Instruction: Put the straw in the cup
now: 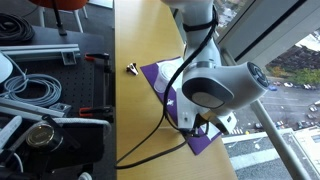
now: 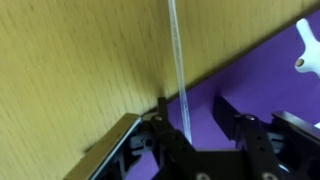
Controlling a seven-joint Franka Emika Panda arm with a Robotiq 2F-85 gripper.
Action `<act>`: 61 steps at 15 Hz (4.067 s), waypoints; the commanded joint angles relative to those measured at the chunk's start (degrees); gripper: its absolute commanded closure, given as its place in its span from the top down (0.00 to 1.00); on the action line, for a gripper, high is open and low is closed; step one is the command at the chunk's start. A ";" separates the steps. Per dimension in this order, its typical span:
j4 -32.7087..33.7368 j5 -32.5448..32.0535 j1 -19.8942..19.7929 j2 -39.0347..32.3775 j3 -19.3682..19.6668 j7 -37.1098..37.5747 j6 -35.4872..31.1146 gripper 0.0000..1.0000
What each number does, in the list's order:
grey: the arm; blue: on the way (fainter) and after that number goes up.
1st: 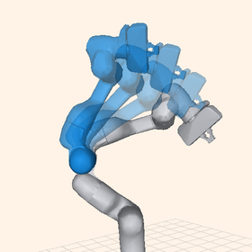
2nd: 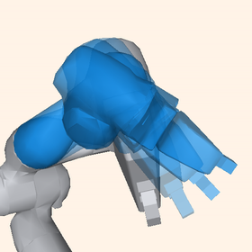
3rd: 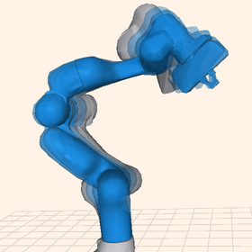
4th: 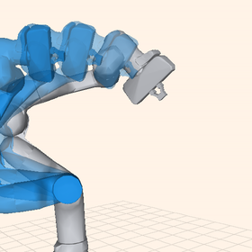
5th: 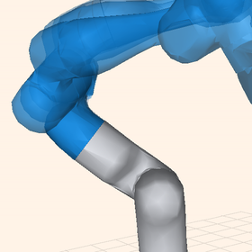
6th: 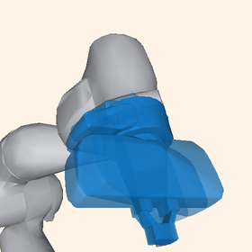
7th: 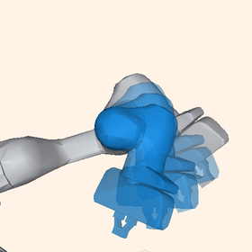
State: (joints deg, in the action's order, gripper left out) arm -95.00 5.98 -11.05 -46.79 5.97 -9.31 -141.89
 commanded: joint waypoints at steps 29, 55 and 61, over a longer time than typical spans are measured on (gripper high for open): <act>18.70 -6.79 4.21 10.90 -4.30 -7.13 70.52 0.00; 52.53 7.45 -1.59 -16.53 -8.42 -2.18 94.72 0.00; 52.98 7.80 -1.37 -17.95 -9.31 -1.08 94.77 0.00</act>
State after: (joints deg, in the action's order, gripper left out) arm -44.36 12.54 -11.68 -63.01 -1.94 -12.78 -48.49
